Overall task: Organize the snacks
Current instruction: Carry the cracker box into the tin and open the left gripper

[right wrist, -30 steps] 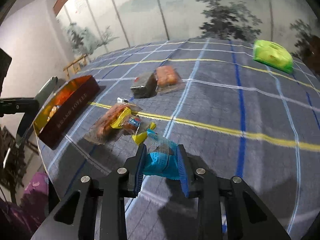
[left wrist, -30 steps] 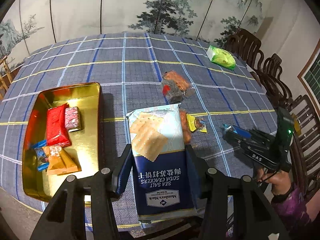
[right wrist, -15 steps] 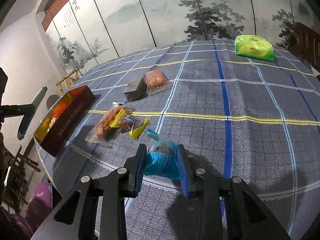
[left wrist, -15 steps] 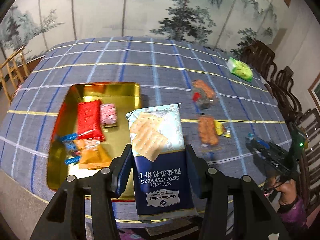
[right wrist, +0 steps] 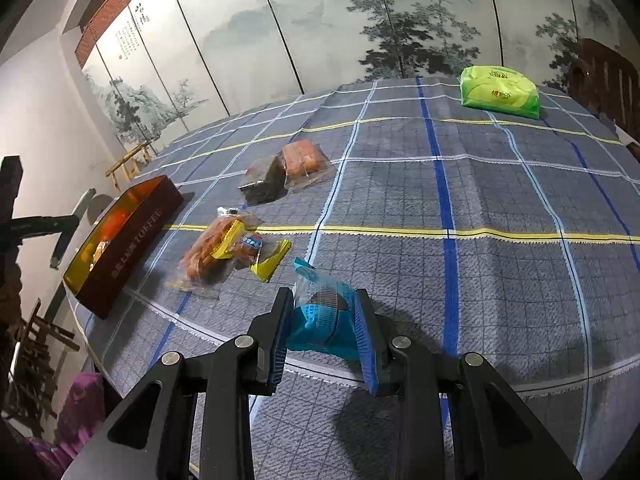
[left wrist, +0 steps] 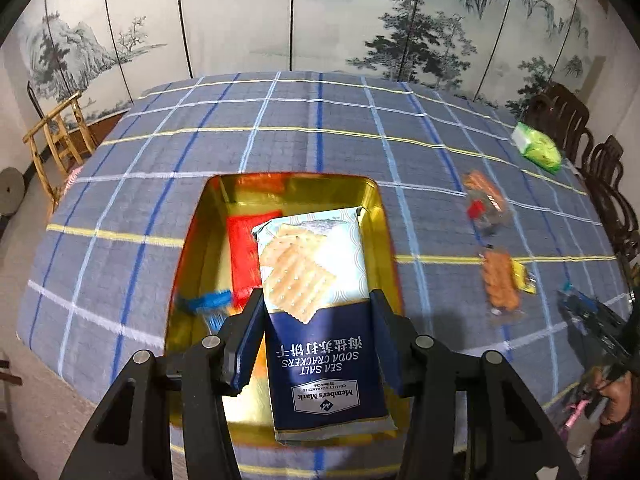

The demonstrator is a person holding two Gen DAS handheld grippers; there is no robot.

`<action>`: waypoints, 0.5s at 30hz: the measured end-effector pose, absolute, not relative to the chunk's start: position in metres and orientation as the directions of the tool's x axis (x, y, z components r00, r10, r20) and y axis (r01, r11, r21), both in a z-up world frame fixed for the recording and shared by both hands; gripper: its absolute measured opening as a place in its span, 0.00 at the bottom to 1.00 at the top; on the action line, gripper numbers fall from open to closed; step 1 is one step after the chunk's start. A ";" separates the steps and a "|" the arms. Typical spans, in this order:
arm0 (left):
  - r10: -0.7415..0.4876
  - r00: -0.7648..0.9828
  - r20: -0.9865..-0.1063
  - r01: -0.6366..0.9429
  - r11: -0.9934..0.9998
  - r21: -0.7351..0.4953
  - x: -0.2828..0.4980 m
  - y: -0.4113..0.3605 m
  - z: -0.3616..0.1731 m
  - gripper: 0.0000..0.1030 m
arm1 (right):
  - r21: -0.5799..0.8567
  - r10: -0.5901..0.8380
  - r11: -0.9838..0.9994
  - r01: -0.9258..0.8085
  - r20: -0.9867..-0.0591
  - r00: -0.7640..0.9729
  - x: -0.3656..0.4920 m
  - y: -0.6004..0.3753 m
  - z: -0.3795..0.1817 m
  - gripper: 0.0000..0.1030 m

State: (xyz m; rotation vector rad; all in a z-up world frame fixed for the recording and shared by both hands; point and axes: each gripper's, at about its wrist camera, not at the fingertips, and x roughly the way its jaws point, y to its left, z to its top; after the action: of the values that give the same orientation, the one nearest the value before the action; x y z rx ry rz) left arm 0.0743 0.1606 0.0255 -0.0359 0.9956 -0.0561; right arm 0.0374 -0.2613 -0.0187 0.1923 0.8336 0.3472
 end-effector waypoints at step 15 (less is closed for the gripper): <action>-0.067 0.495 -0.866 0.027 0.998 -0.061 0.144 0.146 -0.016 0.45 | 0.313 0.361 0.930 -0.190 -0.695 0.622 0.042 -0.269 -0.020 0.30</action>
State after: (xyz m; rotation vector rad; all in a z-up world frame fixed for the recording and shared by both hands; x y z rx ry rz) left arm 0.1444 0.1456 -0.0161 -0.0410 1.0513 -0.0571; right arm 0.0425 -0.2691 -0.0196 0.2178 0.8435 0.3195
